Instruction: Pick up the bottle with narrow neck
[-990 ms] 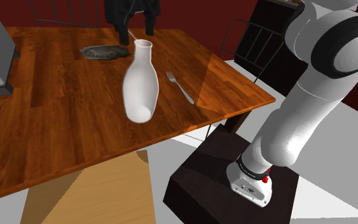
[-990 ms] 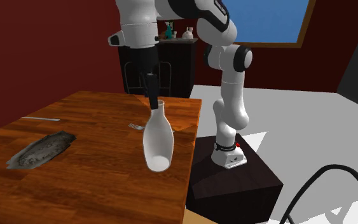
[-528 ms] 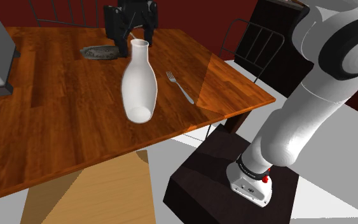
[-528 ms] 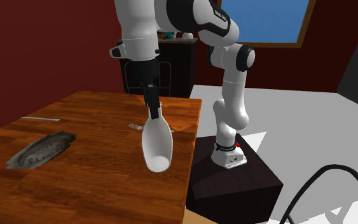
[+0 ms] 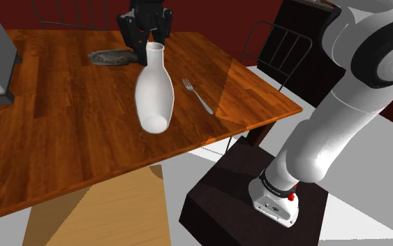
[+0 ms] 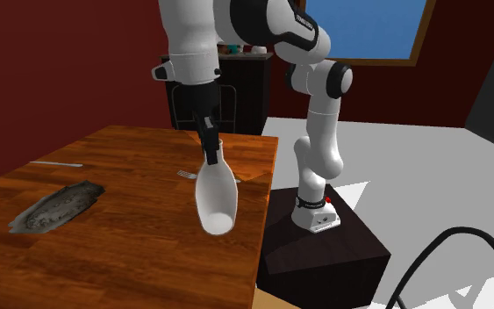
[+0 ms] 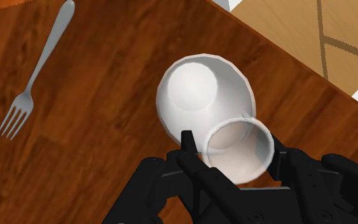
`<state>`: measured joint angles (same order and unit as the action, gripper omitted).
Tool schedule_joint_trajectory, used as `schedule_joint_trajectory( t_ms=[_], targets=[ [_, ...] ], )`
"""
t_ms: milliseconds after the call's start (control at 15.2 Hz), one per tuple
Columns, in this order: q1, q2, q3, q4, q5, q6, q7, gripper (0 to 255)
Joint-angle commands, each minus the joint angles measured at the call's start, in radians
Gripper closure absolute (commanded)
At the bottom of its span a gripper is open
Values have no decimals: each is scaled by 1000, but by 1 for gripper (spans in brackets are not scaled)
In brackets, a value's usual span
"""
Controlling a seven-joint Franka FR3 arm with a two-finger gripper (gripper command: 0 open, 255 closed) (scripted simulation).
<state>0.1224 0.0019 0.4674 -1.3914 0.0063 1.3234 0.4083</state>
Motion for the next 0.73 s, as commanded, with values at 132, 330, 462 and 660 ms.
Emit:
schedule_joint_trajectory(
  t_ms=[132,330,462,660],
  targets=[
    [4,13,3,27,-5,-18,6,255],
    [11,43,10,105,-19,-69,16,255],
    [18,66,15,162,-29,-106,23,255],
    [32,107,23,257,-50,-164,37,255]
  ],
)
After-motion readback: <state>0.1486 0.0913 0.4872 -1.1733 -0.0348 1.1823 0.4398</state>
